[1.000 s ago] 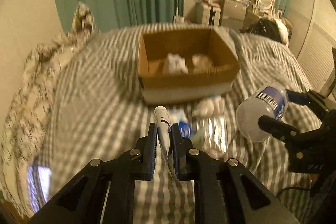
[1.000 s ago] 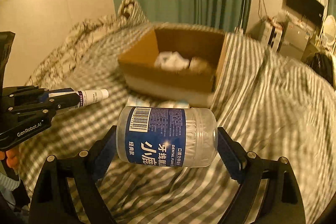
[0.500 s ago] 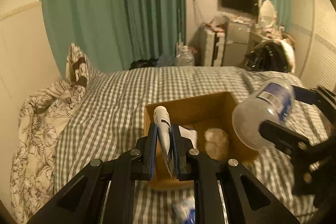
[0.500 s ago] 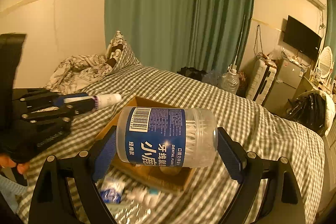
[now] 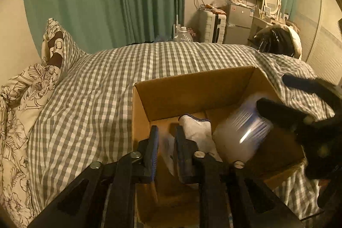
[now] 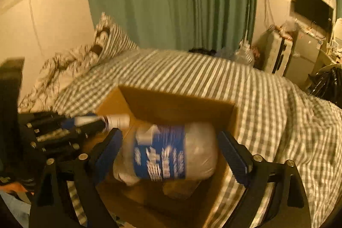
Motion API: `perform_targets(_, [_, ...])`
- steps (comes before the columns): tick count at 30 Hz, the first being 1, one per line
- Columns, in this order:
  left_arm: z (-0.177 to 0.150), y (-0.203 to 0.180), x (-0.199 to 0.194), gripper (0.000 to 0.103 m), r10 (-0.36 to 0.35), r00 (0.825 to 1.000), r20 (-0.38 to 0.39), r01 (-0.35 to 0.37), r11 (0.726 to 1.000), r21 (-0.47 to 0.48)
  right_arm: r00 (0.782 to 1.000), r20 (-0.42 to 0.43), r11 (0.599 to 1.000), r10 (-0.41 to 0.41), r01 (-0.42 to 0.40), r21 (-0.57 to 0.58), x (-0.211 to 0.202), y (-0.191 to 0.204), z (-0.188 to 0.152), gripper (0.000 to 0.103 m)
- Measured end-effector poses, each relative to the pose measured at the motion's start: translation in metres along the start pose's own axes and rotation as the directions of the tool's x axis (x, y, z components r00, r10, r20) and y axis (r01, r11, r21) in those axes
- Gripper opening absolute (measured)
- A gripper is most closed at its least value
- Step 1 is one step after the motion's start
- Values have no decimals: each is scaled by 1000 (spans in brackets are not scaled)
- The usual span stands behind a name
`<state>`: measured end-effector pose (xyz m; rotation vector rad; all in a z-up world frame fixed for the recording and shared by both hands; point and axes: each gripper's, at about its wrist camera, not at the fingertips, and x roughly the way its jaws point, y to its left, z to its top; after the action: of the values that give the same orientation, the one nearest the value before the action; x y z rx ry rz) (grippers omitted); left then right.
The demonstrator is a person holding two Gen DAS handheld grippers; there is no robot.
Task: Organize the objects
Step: 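Grasp white tube with left gripper while right gripper grasps water bottle, drop both into box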
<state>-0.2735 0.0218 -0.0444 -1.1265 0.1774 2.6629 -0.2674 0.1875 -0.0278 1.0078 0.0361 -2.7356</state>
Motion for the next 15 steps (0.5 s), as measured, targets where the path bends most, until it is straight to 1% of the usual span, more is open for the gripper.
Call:
perform_targets(1, [1, 0, -4, 53, -3, 1000, 0, 3, 1000, -10, 1000, 21, 1000, -16, 16, -3, -8, 0, 2, 97])
perform_targets(3, [0, 0, -17, 78, 7, 1000, 24, -7, 1000, -24, 997, 68, 999, -46, 47, -17, -30, 2, 5, 98])
perform_targets(4, [-2, -2, -28, 78, 15, 999, 47, -13, 1000, -25, 995, 78, 998, -61, 63, -19, -39, 2, 5, 98])
perform_targets(6, [-5, -5, -45, 79, 24, 998, 59, -23, 1000, -15, 990, 93, 994, -104, 106, -23, -63, 4, 4, 98])
perform_targets(8, [-14, -8, -63, 82, 63, 996, 66, -63, 998, -15, 987, 96, 991, -126, 129, -21, -88, 6, -1, 98])
perform_targets(10, [-26, -10, -79, 91, 95, 993, 69, -93, 995, -28, 987, 97, 991, -128, 131, -16, -106, 8, -5, 98])
perform_targets(12, [-43, -9, -92, 91, 112, 992, 64, -108, 992, -63, 986, 98, 991, -133, 135, -12, -125, 10, -17, 98])
perform_targets(15, [-68, -8, -97, 91, 120, 992, 33, -115, 987, -108, 987, 88, 991, -132, 133, -14, -141, 16, -41, 98])
